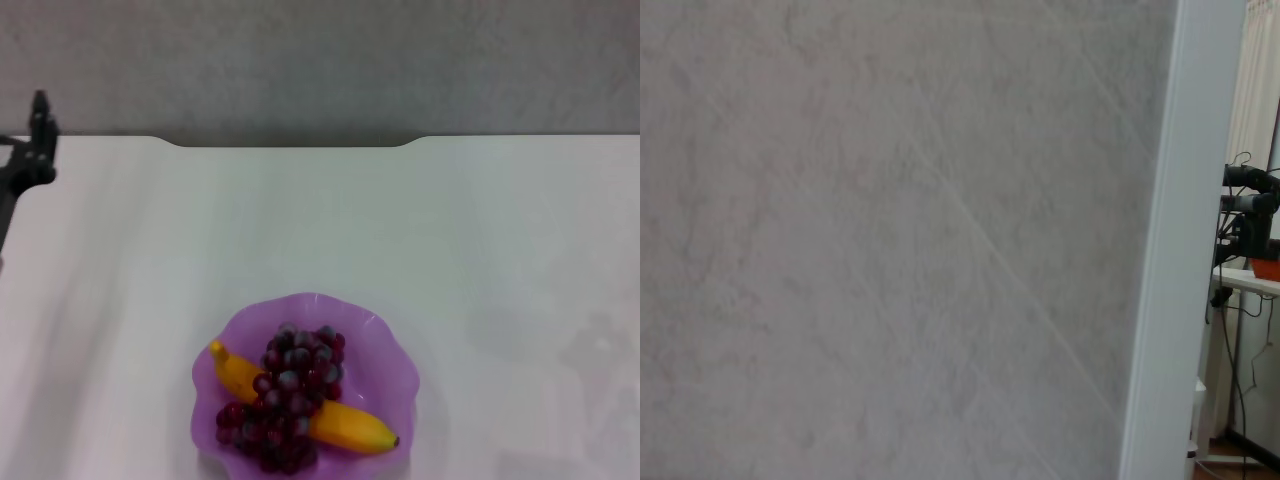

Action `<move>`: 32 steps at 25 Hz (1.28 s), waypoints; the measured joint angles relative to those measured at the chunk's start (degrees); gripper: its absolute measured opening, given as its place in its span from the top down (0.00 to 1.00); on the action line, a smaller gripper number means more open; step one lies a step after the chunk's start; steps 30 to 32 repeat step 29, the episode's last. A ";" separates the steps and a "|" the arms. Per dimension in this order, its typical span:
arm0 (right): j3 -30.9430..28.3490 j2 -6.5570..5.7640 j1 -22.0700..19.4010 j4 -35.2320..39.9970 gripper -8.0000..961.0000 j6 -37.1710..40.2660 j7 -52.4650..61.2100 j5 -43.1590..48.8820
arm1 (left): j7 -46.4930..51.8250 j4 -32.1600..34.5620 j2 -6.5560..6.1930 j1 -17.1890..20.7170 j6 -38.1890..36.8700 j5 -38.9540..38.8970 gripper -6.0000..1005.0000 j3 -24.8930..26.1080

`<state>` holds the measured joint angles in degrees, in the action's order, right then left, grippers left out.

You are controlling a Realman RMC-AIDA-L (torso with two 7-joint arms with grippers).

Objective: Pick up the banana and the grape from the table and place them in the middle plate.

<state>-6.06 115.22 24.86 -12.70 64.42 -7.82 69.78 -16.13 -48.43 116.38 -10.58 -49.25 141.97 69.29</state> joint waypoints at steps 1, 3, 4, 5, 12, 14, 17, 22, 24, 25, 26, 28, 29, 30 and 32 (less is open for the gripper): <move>0.00 0.00 0.00 -0.02 0.97 0.00 0.00 0.00 | -0.15 0.53 0.00 -0.07 -0.21 -0.81 0.35 0.02; 0.00 0.00 0.01 -0.05 0.97 0.00 0.00 0.00 | -0.29 2.61 -0.03 -0.74 -1.07 -1.77 0.42 0.31; 0.00 0.00 0.01 -0.06 0.97 0.00 0.00 -0.01 | -0.29 4.78 -0.04 -1.66 -1.83 -1.90 0.46 0.65; 0.00 0.00 0.01 -0.08 0.97 0.00 0.00 0.00 | -0.27 6.89 -0.04 -2.62 -2.52 -1.93 0.50 0.99; 0.00 0.00 0.10 -0.14 0.97 0.00 0.00 0.00 | 0.26 17.79 0.05 -7.65 -4.58 -2.04 0.77 1.00; 0.00 0.00 0.10 -0.14 0.97 0.00 0.00 0.00 | 0.29 18.50 0.05 -7.98 -4.44 -1.93 0.83 0.77; 0.00 0.00 0.10 -0.09 0.97 0.00 0.00 0.00 | 0.30 18.65 0.11 -7.82 -4.17 -1.71 0.91 0.64; -0.15 0.08 0.02 0.08 0.97 0.00 0.00 -0.37 | 1.72 18.72 0.20 -7.57 -4.12 -1.94 0.97 -0.71; -0.18 0.09 -0.04 0.09 0.97 0.00 0.00 -0.46 | 2.52 18.73 0.20 -7.56 -4.09 -1.97 0.98 -1.23; -0.16 0.09 -0.04 0.11 0.97 0.00 0.00 -0.49 | 2.76 18.73 0.20 -7.56 -4.07 -1.97 0.98 -1.32; -0.12 0.09 -0.01 0.11 0.97 0.00 0.00 -0.50 | 2.98 18.85 0.20 -7.63 -4.01 -1.98 0.98 -1.39; -0.09 0.08 0.07 0.13 0.97 0.00 0.00 -0.51 | 3.35 19.45 0.19 -8.03 -3.86 -1.99 0.98 -1.39; -0.09 0.06 0.08 0.16 0.97 -0.02 0.00 -0.51 | 3.56 19.96 0.18 -8.32 -3.74 -2.00 0.98 -1.39; -0.09 0.06 0.08 0.16 0.97 -0.02 0.00 -0.51 | 3.56 19.96 0.18 -8.32 -3.74 -2.00 0.98 -1.39; -0.09 0.06 0.08 0.16 0.97 -0.02 0.00 -0.51 | 3.56 19.96 0.18 -8.32 -3.74 -2.00 0.98 -1.39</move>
